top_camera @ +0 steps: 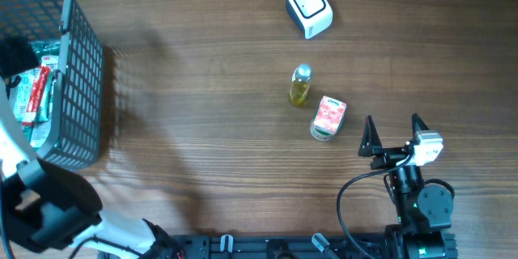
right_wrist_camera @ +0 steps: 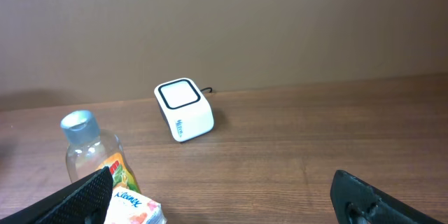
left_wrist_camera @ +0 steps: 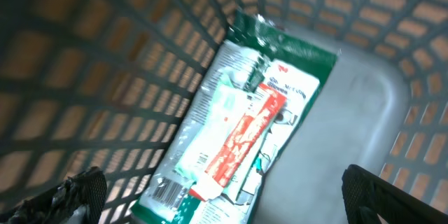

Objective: Scan the item barcode
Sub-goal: 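Reach the left gripper into the basket and grasp the green glove packet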

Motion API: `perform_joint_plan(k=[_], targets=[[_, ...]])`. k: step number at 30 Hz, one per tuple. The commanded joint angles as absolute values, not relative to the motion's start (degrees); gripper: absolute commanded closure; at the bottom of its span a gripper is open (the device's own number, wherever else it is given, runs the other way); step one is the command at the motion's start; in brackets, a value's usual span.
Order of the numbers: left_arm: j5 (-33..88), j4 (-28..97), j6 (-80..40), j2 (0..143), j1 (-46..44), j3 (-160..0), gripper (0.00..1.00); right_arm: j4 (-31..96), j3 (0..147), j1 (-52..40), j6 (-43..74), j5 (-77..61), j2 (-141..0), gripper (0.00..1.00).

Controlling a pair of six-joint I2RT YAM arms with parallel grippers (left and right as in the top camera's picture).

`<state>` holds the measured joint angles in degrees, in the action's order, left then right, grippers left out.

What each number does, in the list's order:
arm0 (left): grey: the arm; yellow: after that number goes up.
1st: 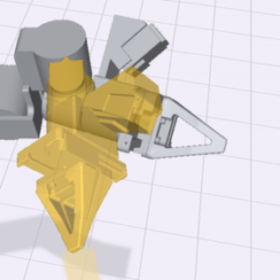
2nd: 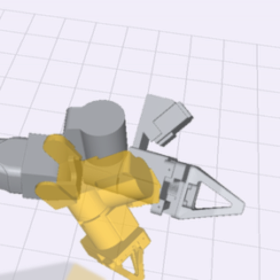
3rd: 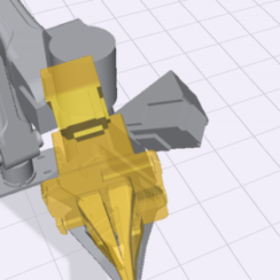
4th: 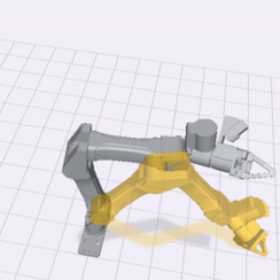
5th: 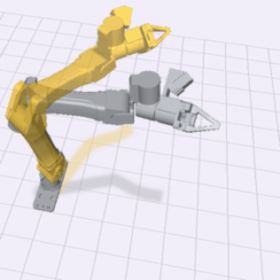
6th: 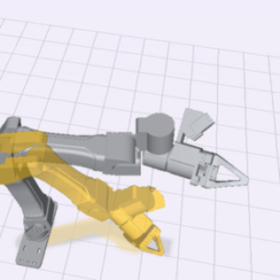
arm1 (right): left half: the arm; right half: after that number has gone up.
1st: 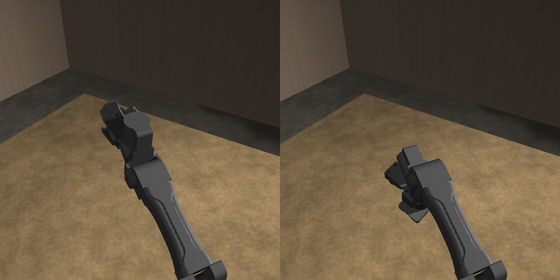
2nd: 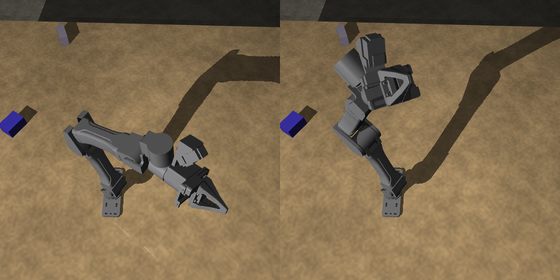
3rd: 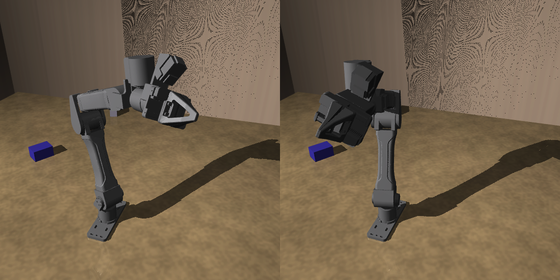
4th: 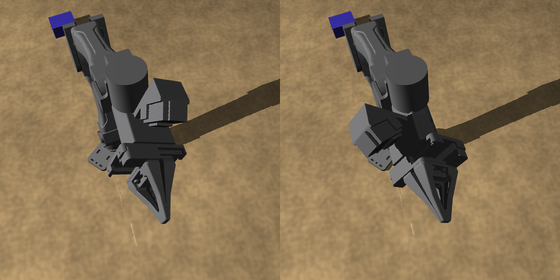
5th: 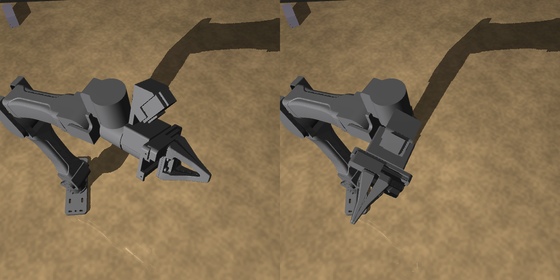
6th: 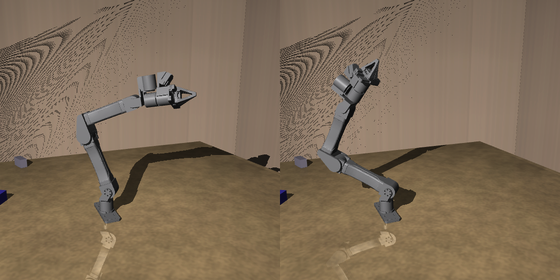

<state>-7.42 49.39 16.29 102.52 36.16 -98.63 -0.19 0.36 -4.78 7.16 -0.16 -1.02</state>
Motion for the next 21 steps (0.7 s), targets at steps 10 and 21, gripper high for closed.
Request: perform_joint_plan(k=[10, 21], targets=[[-5.4, 49.8, 26.8, 117.2, 39.3, -98.6, 0.0, -0.4, 0.3, -4.5, 6.2, 0.1, -0.8, 0.0], [3.0, 50.4, 34.3, 123.0, 41.0, -98.6, 0.0, -0.4, 0.3, -4.5, 6.2, 0.1, -0.8, 0.0]])
